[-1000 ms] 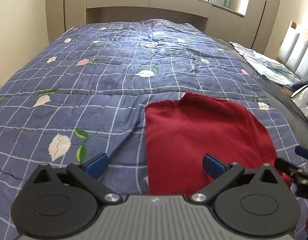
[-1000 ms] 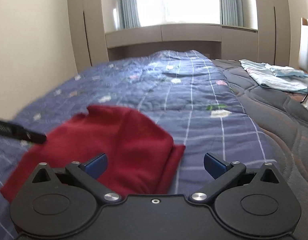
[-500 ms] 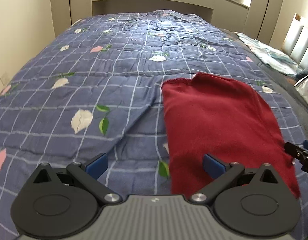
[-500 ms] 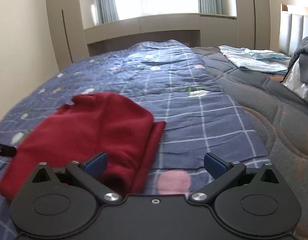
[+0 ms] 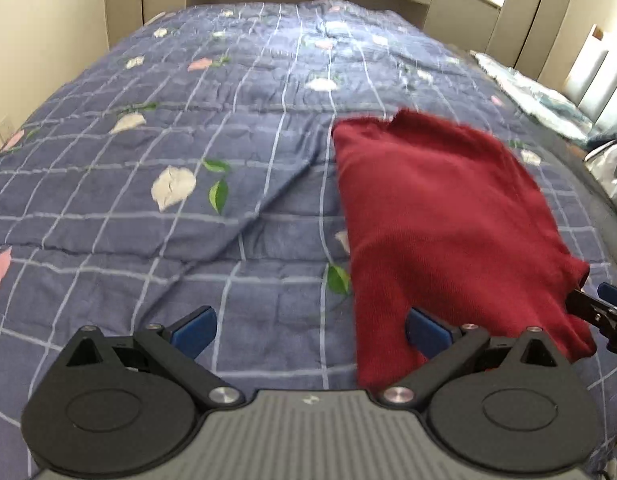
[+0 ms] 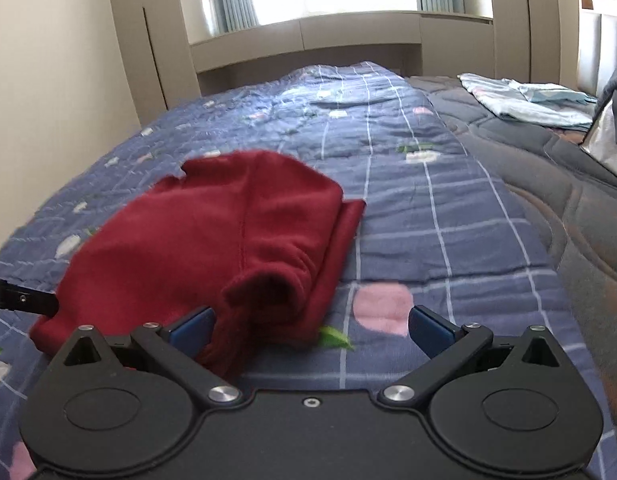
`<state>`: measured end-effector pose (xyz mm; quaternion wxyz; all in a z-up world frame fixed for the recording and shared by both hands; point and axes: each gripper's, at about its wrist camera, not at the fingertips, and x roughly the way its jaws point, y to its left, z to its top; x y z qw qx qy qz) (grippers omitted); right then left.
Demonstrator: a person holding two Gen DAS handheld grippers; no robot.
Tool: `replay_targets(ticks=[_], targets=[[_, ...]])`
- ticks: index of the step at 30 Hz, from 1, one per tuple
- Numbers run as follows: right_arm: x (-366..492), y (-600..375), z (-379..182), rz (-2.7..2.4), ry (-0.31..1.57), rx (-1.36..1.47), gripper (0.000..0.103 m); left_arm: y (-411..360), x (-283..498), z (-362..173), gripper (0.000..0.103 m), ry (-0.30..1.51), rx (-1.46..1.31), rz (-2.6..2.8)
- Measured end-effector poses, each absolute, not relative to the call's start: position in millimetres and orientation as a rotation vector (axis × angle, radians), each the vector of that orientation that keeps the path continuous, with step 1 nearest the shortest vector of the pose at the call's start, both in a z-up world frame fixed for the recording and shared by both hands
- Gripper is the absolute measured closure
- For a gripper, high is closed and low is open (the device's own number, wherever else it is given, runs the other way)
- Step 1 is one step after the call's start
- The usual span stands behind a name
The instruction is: Fold small clothes
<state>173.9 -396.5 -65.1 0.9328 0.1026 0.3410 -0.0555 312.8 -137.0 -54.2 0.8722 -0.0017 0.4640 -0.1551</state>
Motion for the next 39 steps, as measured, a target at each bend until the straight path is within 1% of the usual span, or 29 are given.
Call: replay_targets(ticks=[3, 8, 15, 22, 30, 32, 34, 37, 39], targets=[[181, -403, -59, -0.083, 0.689, 0.255, 0.001, -132, 322, -48, 0.000, 0.927, -0.042, -0.300], [205, -418, -62, -0.033, 0.728, 0.334, 0.001, -134, 342, -41, 0.000, 0.864, -0.045, -0.252], [229, -437, -73, -0.026, 0.762, 0.479, 0.001, -148, 368, -50, 0.000, 0.902, -0.016, -0.282], [246, -438, -84, -0.026, 0.793, 0.448, 0.000, -155, 379, -59, 0.000, 0.893, -0.011, -0.309], [253, -441, -86, -0.033, 0.759, 0.505, 0.000, -152, 391, -64, 0.000, 0.937, -0.076, -0.344], [253, -441, -86, -0.029, 0.751, 0.522, 0.003, -150, 395, -65, 0.000, 0.961, -0.108, -0.364], [253, -439, -84, -0.031, 0.744, 0.522, 0.013, -147, 398, -66, 0.001, 0.991, -0.151, -0.403], [253, -434, -83, -0.028, 0.744, 0.520, 0.022, -144, 402, -69, 0.002, 1.044, -0.241, -0.497], [253, -432, -83, -0.033, 0.743, 0.516, 0.026, -145, 404, -73, 0.010, 1.081, -0.291, -0.553]])
